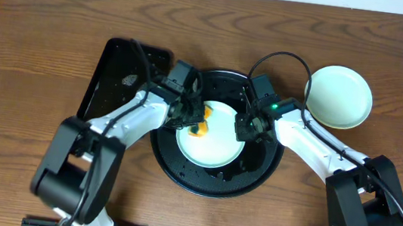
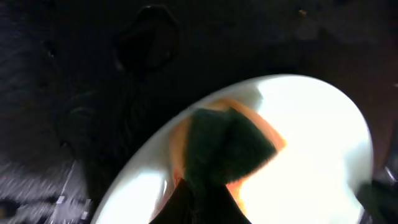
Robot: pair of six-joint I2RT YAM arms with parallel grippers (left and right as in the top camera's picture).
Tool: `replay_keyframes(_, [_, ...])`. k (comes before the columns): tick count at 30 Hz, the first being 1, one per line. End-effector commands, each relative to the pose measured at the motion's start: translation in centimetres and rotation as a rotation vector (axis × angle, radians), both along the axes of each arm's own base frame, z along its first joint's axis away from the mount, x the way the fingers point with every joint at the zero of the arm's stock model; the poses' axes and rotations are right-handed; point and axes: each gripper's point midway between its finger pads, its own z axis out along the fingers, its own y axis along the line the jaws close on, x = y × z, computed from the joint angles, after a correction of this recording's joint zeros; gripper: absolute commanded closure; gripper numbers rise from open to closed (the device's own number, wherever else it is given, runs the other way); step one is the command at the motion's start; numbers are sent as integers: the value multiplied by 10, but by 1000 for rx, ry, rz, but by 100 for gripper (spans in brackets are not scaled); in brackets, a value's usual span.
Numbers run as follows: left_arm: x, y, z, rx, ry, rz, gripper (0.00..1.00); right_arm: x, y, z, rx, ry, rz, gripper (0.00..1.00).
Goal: Clean dirty plates on tray and stack at the side
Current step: 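Scrub the light-blue plate with the sponge in the left gripper, then lift the light-blue plate with the right gripper and carry it right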
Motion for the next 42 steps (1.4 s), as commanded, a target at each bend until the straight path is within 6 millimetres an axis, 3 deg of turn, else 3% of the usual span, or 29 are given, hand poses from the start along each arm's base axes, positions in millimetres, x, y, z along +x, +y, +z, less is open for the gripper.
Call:
replay_keyframes(1, [3,-7,50,-68,-138,-87,93,1,2,5,-7,-19,17,89])
replay_keyframes(5, [7,6,90,-31,-271,-92,92,2,3,6,-3,-24,18,84])
replay_keyframes(10, [13,42,105,60,-316,5,92,0,14,8,61,-10,35,76])
replay_keyframes(13, [11,43,102,6,-277,5,93,0,18,9,80,-10,39,72])
replay_keyframes(16, [7,35,95,-38,-236,-28,93,-1,18,9,84,-6,40,75])
replay_keyframes(24, [11,47,71,43,-192,-1,93,-18,26,-3,79,64,69,76])
replay_keyframes(32, [14,56,69,95,-214,-20,93,-32,27,-24,43,133,51,95])
replay_keyframes(37, [17,70,68,109,-208,17,93,-27,24,-28,20,116,42,99])
replay_keyframes(42, [18,87,66,119,-185,62,92,-8,27,-18,21,11,87,99])
